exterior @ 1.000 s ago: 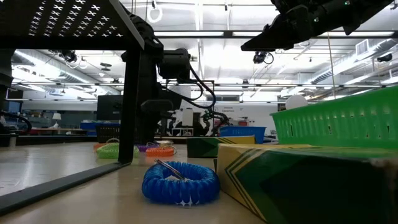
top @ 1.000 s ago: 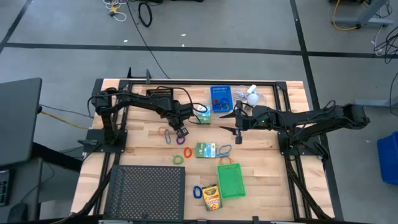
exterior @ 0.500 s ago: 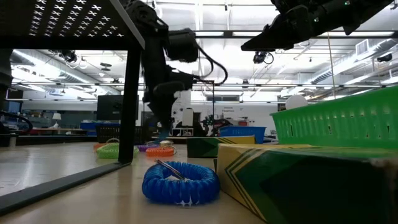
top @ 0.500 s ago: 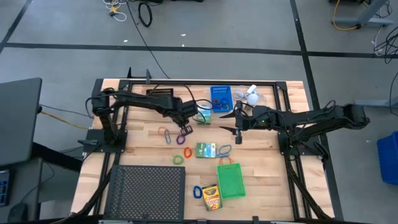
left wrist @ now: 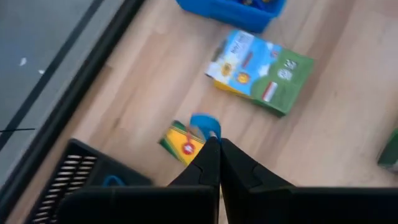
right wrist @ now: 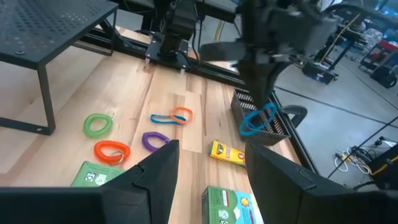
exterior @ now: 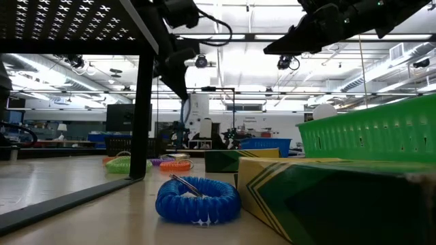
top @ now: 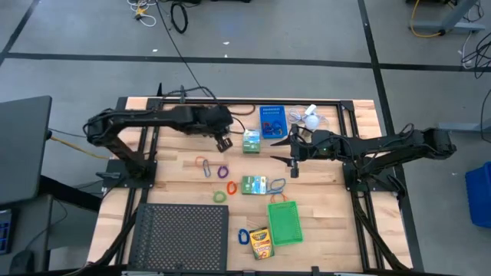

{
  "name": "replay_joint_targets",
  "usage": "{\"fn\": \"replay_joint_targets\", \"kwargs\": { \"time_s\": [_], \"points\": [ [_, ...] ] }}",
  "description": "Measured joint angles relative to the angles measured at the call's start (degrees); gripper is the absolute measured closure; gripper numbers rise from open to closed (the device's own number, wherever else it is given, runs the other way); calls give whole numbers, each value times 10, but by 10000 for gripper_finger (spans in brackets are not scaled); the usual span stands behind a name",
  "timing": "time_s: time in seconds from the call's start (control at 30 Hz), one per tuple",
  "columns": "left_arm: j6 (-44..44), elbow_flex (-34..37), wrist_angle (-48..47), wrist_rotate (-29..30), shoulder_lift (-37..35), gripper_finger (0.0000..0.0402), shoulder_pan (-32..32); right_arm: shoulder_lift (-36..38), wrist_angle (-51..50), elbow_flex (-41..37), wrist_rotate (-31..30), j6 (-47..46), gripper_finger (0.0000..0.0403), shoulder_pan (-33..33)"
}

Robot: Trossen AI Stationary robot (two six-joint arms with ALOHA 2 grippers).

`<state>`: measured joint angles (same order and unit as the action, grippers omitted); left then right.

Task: Pick & Place Office Desk Supplies
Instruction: Put the blue rubber band into the black bin

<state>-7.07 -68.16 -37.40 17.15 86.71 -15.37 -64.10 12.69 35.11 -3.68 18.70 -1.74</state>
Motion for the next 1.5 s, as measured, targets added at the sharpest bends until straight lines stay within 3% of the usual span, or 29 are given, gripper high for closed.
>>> {"fn": "replay_joint_targets", "kwargs": {
  "time_s": [0.47,0.83,1.03,1.5],
  "points": [
    [21,56,-51,6,-51,401,-131,0,8,0,10,-4,211,0],
    [33,118,-60,-55,-50,401,-218,0,8,0,12,-4,211,0],
    [46,160,-42,-135,-50,400,-230,0,8,0,14,-4,211,0],
    [55,164,-5,-131,-50,325,-229,0,8,0,16,-13,211,0]
  ]
}}
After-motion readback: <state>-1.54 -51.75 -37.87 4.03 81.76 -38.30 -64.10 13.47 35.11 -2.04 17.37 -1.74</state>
